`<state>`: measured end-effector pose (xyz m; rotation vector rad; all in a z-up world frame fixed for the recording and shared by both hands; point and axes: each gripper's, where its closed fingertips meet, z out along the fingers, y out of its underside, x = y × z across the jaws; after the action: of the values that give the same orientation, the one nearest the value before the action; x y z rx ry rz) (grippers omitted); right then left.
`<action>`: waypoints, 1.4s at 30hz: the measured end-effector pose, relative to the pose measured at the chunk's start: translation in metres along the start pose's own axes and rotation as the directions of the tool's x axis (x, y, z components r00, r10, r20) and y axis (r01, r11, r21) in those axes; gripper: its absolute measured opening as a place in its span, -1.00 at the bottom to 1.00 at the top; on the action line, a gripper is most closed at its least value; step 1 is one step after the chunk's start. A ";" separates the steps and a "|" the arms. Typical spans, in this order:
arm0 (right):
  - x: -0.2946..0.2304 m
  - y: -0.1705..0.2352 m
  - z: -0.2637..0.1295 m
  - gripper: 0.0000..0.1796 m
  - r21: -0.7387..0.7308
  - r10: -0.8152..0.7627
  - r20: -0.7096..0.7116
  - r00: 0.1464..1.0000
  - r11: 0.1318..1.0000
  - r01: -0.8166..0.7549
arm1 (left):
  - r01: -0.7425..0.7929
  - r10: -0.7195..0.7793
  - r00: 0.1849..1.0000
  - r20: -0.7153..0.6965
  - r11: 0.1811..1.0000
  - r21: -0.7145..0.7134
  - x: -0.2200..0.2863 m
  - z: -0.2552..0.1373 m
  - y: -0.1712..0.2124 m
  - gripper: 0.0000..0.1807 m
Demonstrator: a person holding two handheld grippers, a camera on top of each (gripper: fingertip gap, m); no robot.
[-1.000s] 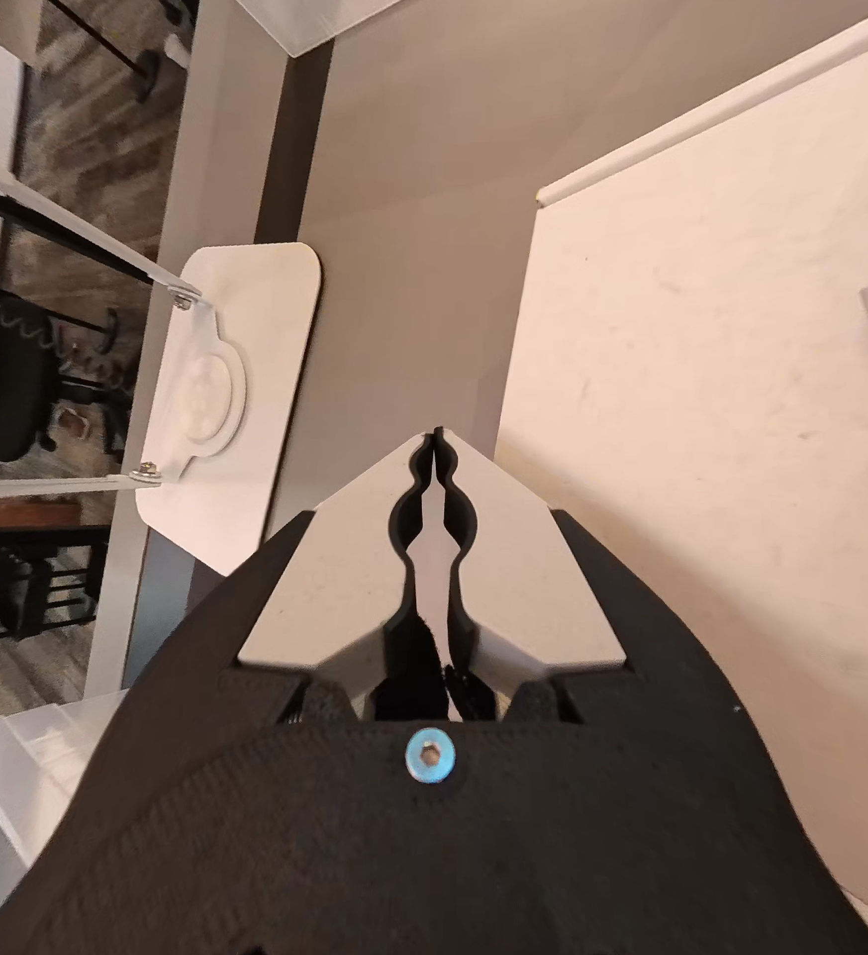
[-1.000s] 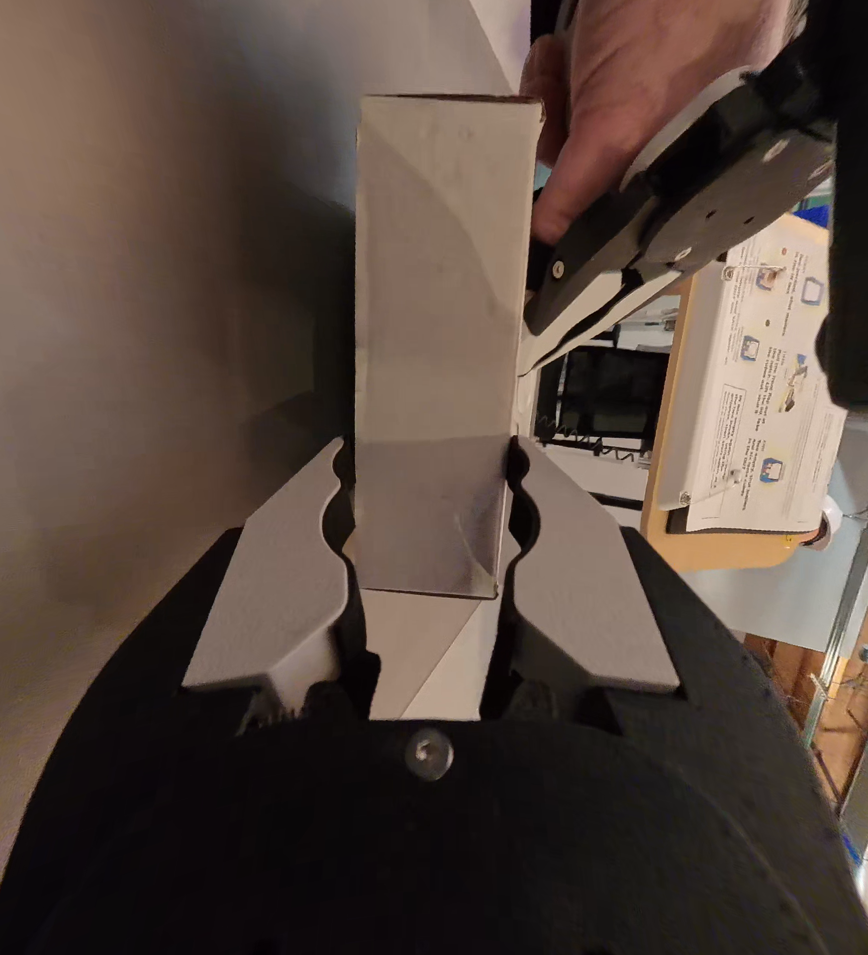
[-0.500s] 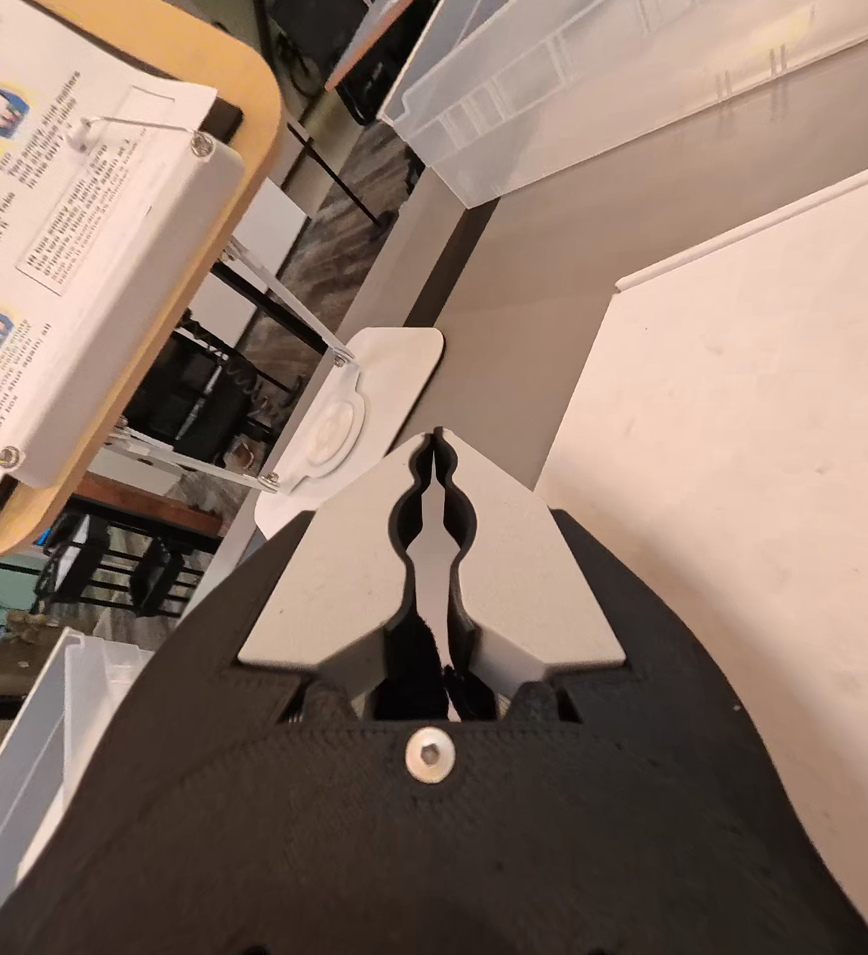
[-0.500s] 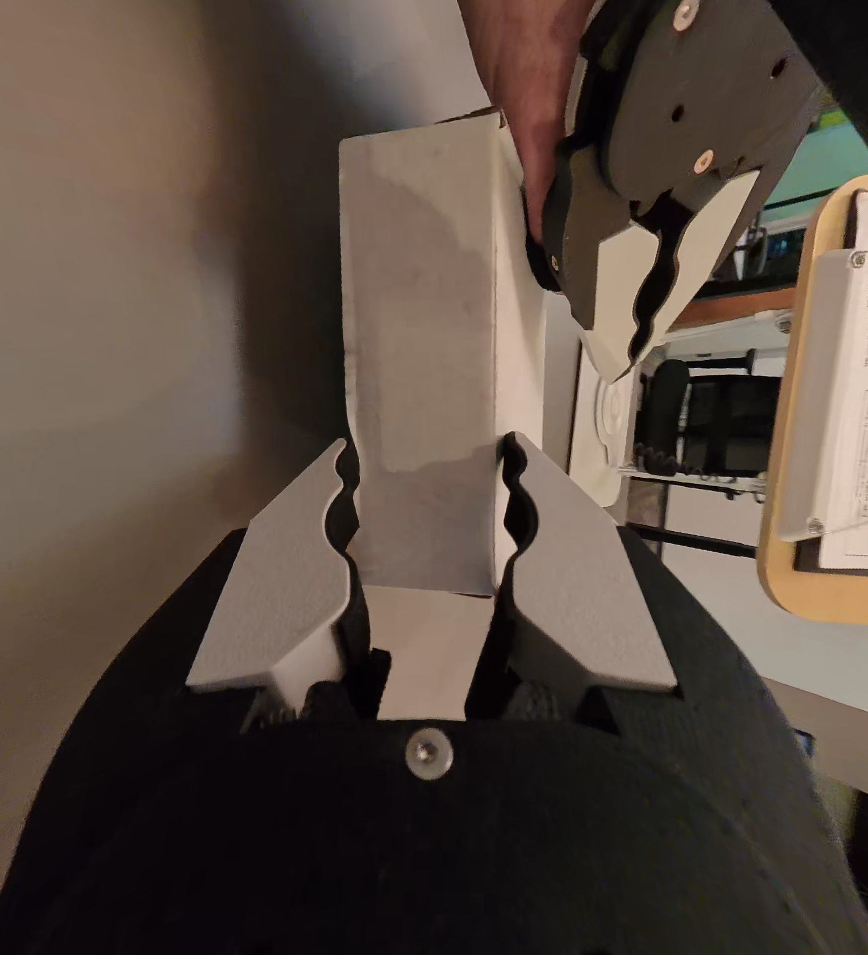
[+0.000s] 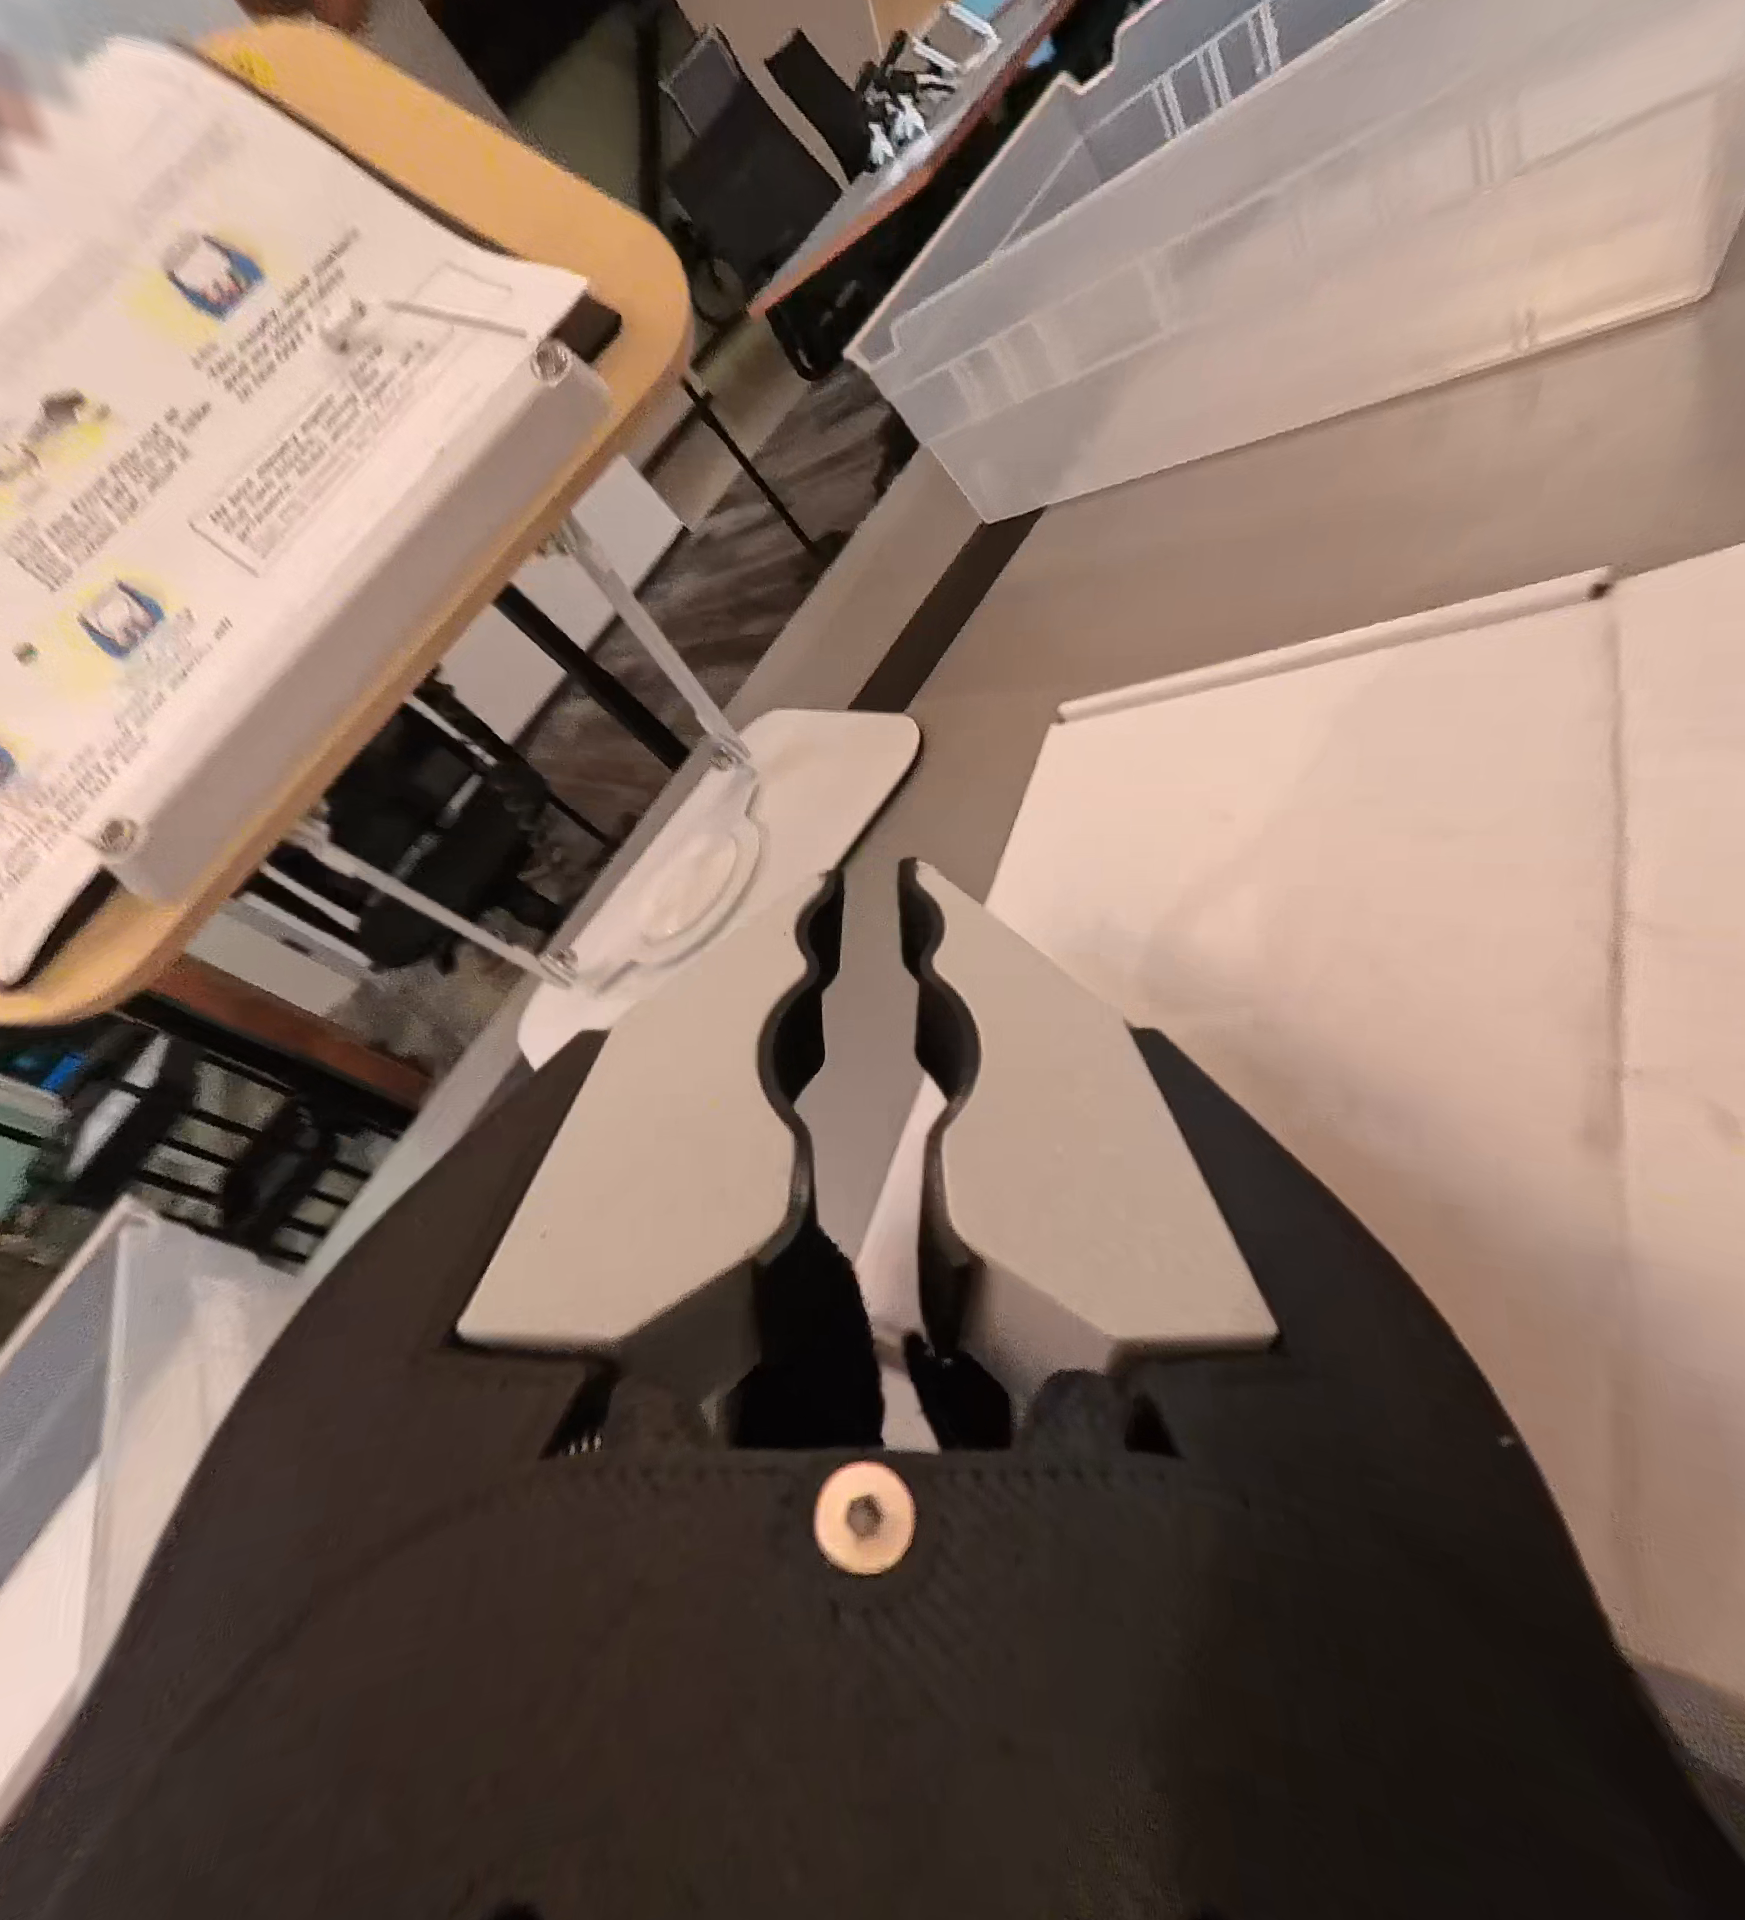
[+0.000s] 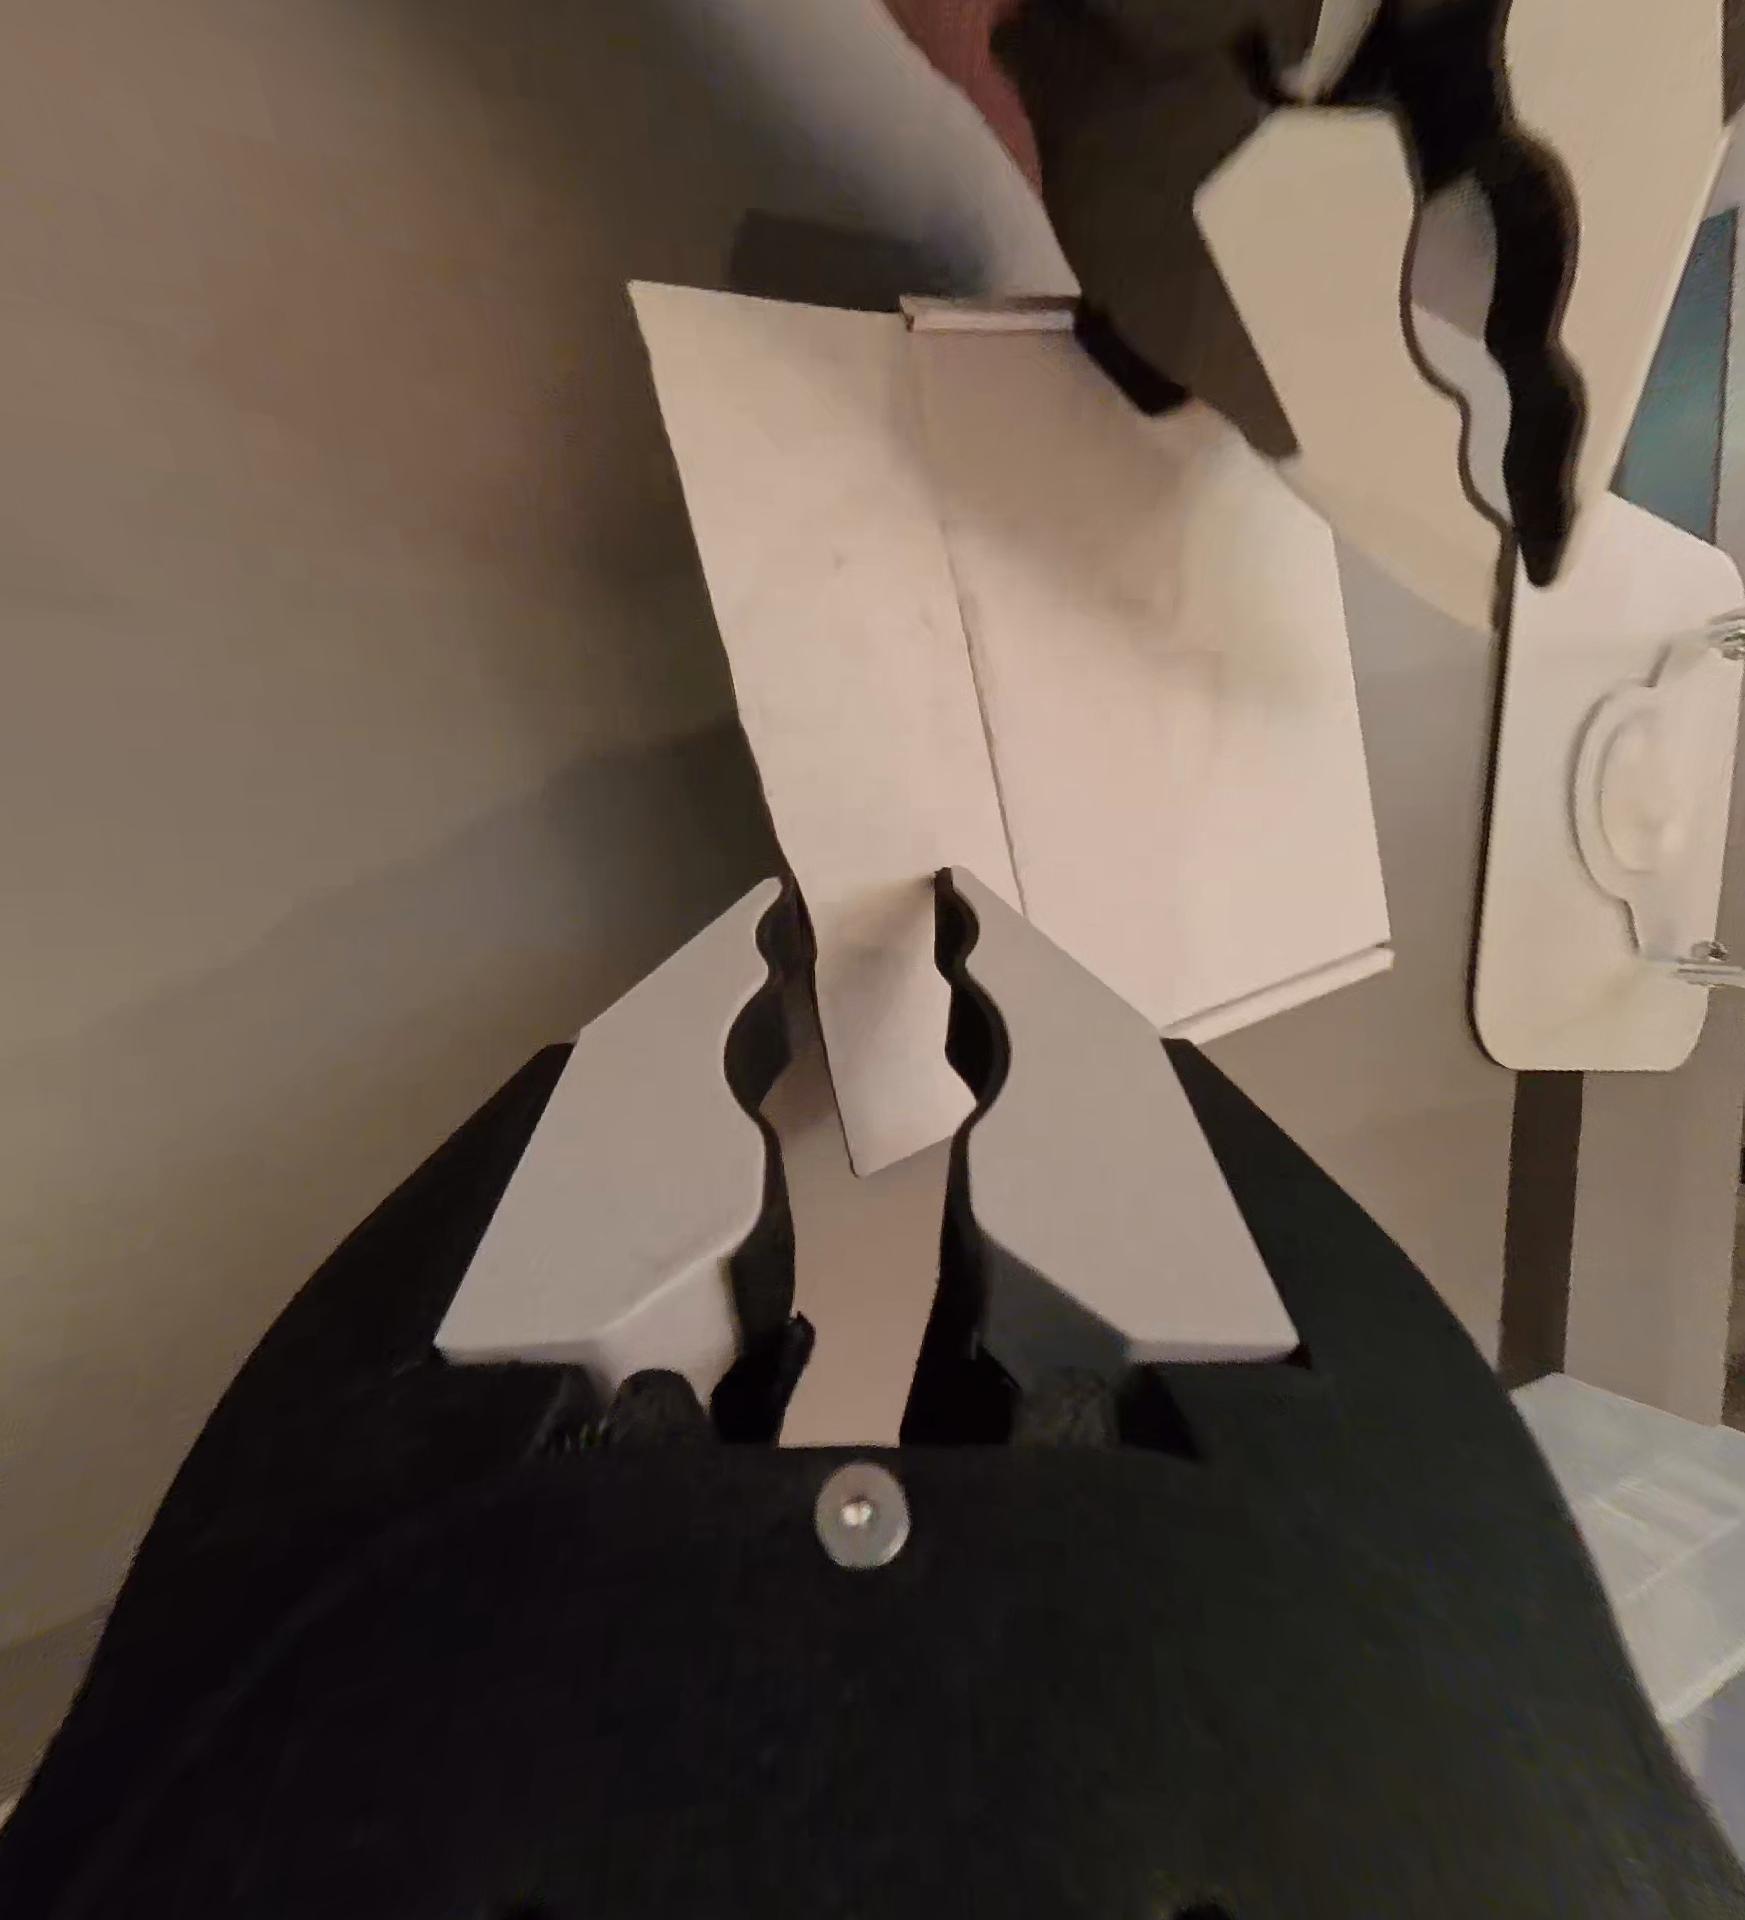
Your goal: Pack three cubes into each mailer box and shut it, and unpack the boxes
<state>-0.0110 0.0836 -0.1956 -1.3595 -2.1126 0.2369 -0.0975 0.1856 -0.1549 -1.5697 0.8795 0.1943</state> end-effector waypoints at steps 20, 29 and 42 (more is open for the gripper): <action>0.039 -0.012 -0.008 -1.00 -0.078 -0.220 -0.312 0.924 0.975 0.206 | 0.211 -0.225 0.965 -0.133 0.971 -0.109 0.003 -0.049 0.040 -1.00; 0.042 -0.016 -0.013 -1.00 -0.037 -0.137 -0.278 0.951 0.991 0.132 | 0.117 -0.141 0.979 -0.145 0.979 -0.166 0.016 -0.057 0.046 -1.00; 0.049 -0.018 -0.027 -1.00 -0.003 -0.072 -0.250 0.965 0.997 0.074 | 0.117 -0.125 0.983 -0.135 0.991 -0.069 0.007 -0.061 0.026 -1.00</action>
<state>-0.0237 0.1131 -0.1470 -1.2349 -1.9434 0.0388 -0.1305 0.1293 -0.1654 -1.7041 0.8892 0.0252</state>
